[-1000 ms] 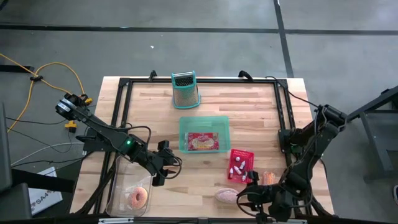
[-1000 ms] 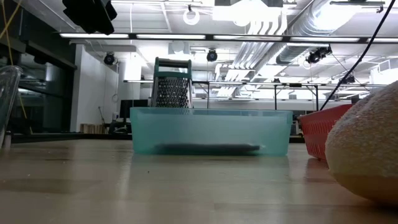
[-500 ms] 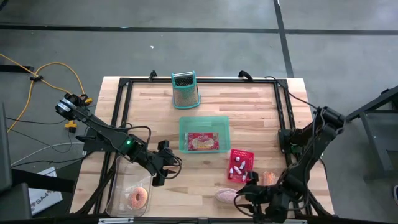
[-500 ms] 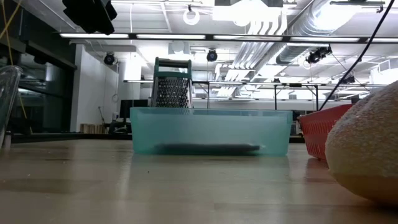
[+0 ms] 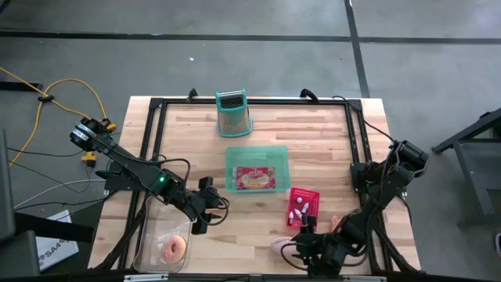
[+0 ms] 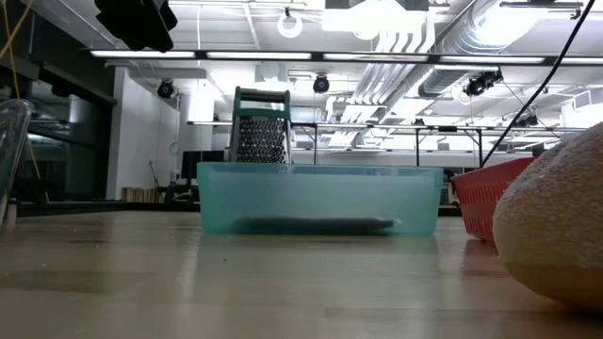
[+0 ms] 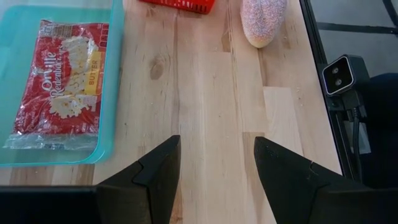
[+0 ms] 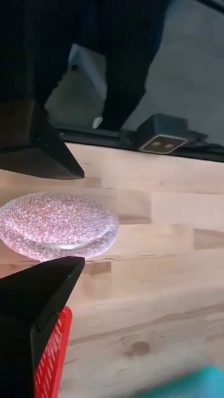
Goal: Pick & Place Food Item
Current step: Put the left bread into the transparent bin
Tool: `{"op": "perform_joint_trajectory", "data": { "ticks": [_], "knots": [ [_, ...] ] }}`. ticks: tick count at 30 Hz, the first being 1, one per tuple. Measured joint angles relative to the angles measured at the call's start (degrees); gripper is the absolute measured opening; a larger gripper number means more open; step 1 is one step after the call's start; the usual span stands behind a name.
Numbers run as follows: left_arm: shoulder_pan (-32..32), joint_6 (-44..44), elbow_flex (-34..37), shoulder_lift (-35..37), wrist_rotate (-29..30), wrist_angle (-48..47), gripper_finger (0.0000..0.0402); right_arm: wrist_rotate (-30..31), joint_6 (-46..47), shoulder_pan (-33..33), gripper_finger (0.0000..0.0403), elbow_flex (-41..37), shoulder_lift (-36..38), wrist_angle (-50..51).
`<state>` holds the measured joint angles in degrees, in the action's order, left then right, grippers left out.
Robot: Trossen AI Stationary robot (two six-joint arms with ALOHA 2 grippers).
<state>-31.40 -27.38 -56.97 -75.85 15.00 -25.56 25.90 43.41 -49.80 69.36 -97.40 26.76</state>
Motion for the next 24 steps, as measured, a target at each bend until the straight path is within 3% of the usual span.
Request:
{"op": "perform_joint_trajectory", "data": {
  "ticks": [8, 15, 24],
  "knots": [
    [0.0, 0.0, 0.0, 0.0, 0.0, 0.1, 0.0198, -2.4, -1.7, 1.0, 0.0204, 0.4, -2.6, 0.5],
    [0.0, 0.0, 0.0, 0.0, 0.0, 0.5, 0.0198, -3.1, -3.8, 1.1, 0.0204, 5.4, -6.2, 7.8],
    [0.0, 0.0, 0.0, 0.0, 0.0, 1.1, 0.0198, -5.5, -3.0, 1.5, 0.0204, 6.3, -6.7, 5.0]
  ]
}}
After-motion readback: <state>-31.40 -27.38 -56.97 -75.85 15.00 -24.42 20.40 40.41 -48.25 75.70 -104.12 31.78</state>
